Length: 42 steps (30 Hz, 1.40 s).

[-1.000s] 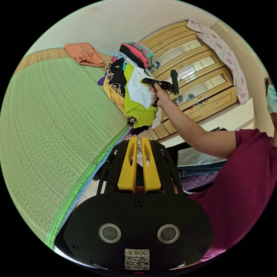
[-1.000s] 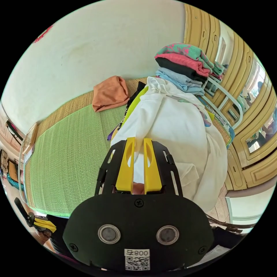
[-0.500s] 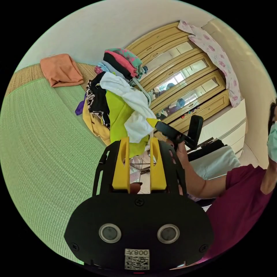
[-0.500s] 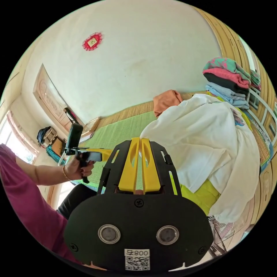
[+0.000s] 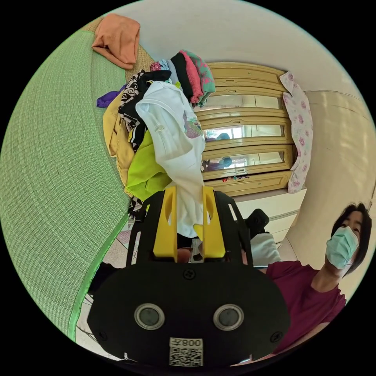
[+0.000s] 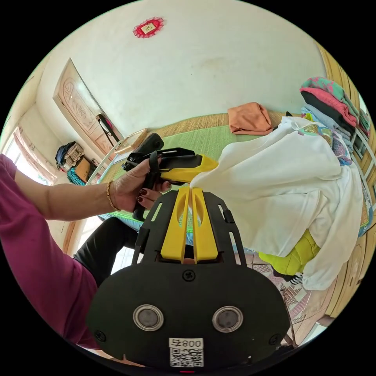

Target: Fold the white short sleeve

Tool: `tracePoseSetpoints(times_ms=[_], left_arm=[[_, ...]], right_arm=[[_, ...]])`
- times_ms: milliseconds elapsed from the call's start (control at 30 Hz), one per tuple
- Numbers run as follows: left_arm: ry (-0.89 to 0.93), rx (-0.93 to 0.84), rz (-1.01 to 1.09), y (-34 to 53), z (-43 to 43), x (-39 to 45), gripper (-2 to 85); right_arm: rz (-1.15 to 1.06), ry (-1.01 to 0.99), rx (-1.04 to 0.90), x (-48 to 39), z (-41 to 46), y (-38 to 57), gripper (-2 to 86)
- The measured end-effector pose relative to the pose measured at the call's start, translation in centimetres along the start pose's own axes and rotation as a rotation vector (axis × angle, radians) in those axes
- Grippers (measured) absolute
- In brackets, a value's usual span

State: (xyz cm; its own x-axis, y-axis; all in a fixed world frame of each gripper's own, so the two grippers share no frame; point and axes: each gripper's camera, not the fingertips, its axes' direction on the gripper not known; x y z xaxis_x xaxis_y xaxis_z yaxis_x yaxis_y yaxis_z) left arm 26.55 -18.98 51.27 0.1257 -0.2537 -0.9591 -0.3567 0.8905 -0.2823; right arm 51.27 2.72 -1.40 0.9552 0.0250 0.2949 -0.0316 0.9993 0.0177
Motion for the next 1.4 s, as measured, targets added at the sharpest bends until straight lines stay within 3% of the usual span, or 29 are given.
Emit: tracePoseSetpoints(times_ms=[333, 467, 667, 733, 967, 1133, 1400], left_arm=[[-0.139, -0.016, 0.008, 3.5, -2.1, 0.2, 1.7], [-0.158, -0.028, -0.029, 5.5, -2.5, -0.4, 1.5], [-0.155, -0.076, -0.004, 7.0, -1.9, 1.1, 1.4], [-0.165, -0.083, 0.009, 7.4, -1.9, 1.9, 1.4], [-0.143, -0.106, 0.029, 9.6, -2.1, 4.4, 1.4], [-0.153, -0.107, 0.052, 11.6, -3.4, 6.3, 1.4], [-0.203, -0.029, 0.107, 17.7, -10.5, 11.8, 1.4]], right_arm=[[-0.060, -0.098, -0.157, -2.4, 2.0, -0.8, 1.3], [-0.066, -0.082, -0.125, -2.3, 0.2, -2.9, 2.7], [-0.168, 0.251, -0.086, -1.9, -0.1, -12.8, 10.7], [-0.219, 0.424, -0.145, -1.7, 2.7, -16.8, 11.4], [-0.276, 0.660, -0.464, -0.1, 13.0, -22.2, 12.1], [-0.298, 0.891, -0.609, 0.1, 15.8, -20.9, 5.4], [-0.273, 0.879, -0.398, -3.9, 5.3, -17.8, 0.0]])
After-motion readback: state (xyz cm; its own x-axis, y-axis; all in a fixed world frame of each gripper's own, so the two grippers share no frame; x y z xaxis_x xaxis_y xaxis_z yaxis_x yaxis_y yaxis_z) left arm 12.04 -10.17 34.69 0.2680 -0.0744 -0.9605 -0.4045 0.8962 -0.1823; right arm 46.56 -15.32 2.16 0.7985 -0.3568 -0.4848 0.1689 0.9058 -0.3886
